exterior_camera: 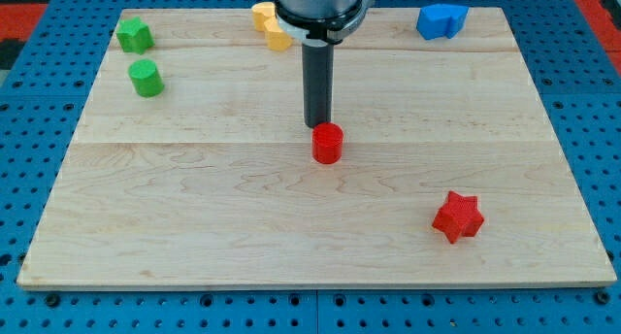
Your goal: Move red blocks towards bottom right
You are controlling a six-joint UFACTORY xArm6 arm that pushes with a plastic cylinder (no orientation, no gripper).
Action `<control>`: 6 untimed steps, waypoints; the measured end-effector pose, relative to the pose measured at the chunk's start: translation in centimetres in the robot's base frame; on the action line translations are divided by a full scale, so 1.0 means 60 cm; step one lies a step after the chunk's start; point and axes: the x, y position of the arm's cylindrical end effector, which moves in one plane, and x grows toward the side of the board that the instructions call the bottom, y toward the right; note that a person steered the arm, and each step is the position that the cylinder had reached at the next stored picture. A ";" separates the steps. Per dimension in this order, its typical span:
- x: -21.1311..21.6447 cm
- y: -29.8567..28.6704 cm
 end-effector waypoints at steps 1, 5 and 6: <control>-0.010 -0.029; 0.100 0.147; 0.041 0.142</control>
